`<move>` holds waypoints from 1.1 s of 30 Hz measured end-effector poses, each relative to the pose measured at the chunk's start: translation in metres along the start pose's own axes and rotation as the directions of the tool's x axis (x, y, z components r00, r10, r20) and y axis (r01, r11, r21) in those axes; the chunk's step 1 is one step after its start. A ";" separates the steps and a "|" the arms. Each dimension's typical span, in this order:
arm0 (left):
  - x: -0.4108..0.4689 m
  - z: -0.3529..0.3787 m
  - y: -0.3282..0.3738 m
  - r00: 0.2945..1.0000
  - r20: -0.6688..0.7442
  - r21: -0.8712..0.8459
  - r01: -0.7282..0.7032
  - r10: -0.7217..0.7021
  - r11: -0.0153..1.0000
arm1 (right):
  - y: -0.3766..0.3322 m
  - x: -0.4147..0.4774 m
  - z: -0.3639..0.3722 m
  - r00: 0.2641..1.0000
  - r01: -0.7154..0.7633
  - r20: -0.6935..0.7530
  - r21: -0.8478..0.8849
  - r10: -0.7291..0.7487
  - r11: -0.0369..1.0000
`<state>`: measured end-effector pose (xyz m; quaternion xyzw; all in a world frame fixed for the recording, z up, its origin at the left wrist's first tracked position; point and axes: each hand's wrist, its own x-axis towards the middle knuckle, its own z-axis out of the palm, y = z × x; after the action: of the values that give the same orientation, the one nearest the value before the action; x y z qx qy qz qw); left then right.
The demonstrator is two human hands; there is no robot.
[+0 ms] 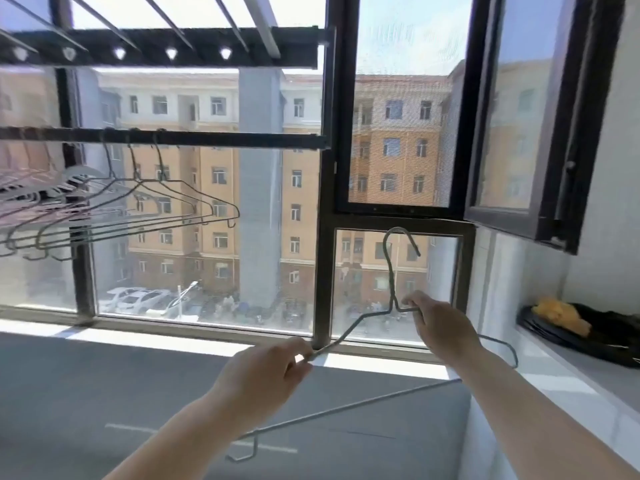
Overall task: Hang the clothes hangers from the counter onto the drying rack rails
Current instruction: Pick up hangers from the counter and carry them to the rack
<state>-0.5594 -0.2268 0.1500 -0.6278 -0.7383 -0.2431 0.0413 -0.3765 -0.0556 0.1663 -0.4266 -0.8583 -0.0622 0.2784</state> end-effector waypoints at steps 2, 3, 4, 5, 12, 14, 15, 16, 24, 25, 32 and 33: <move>-0.009 -0.020 -0.033 0.992 -0.078 0.003 0.097 -0.096 0.995 | -0.043 0.019 0.012 0.997 0.073 0.021 0.059 -0.075 0.996; -0.013 -0.030 -0.050 0.985 -0.109 0.001 0.138 -0.137 0.990 | -0.064 0.027 0.018 0.993 0.109 0.032 0.085 -0.112 0.990; -0.017 -0.042 -0.066 0.975 -0.137 -0.005 0.174 -0.173 0.985 | -0.084 0.036 0.022 0.988 0.143 0.042 0.106 -0.148 0.984; -0.022 -0.053 -0.081 0.965 -0.165 -0.013 0.203 -0.203 0.979 | -0.102 0.044 0.025 0.982 0.175 0.052 0.121 -0.182 0.977; -0.031 -0.104 -0.151 0.864 -0.399 -0.031 0.322 -0.307 0.946 | -0.188 0.113 0.031 0.934 0.331 0.060 0.217 -0.351 0.918; -0.025 -0.112 -0.161 0.840 -0.443 -0.035 0.333 -0.314 0.942 | -0.201 0.137 0.029 0.914 0.389 0.025 0.236 -0.406 0.890; -0.019 -0.116 -0.164 0.832 -0.457 -0.037 0.335 -0.314 0.942 | -0.206 0.149 0.027 0.905 0.415 -0.009 0.233 -0.425 0.879; -0.012 -0.121 -0.168 0.824 -0.472 -0.045 0.332 -0.313 0.942 | -0.210 0.162 0.024 0.898 0.437 -0.050 0.217 -0.437 0.873; 0.072 -0.152 -0.193 0.775 -0.551 -0.031 0.352 -0.309 0.936 | -0.225 0.268 -0.002 0.782 0.449 -0.389 -0.188 -0.486 0.874; 0.080 -0.155 -0.196 0.771 -0.553 -0.024 0.364 -0.316 0.931 | -0.226 0.280 -0.004 0.776 0.434 -0.391 -0.238 -0.494 0.869; 0.128 -0.165 -0.213 0.720 -0.611 -0.030 0.396 -0.330 0.918 | -0.231 0.324 -0.008 0.826 0.317 -0.355 -0.350 -0.437 0.882; 0.134 -0.166 -0.215 0.714 -0.613 -0.031 0.404 -0.337 0.914 | -0.230 0.327 -0.008 0.823 0.321 -0.358 -0.348 -0.441 0.881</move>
<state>-0.8319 -0.1931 0.2785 -0.3522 -0.8079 -0.3952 0.2591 -0.7070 0.0251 0.3762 -0.2546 -0.8276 -0.3260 0.3795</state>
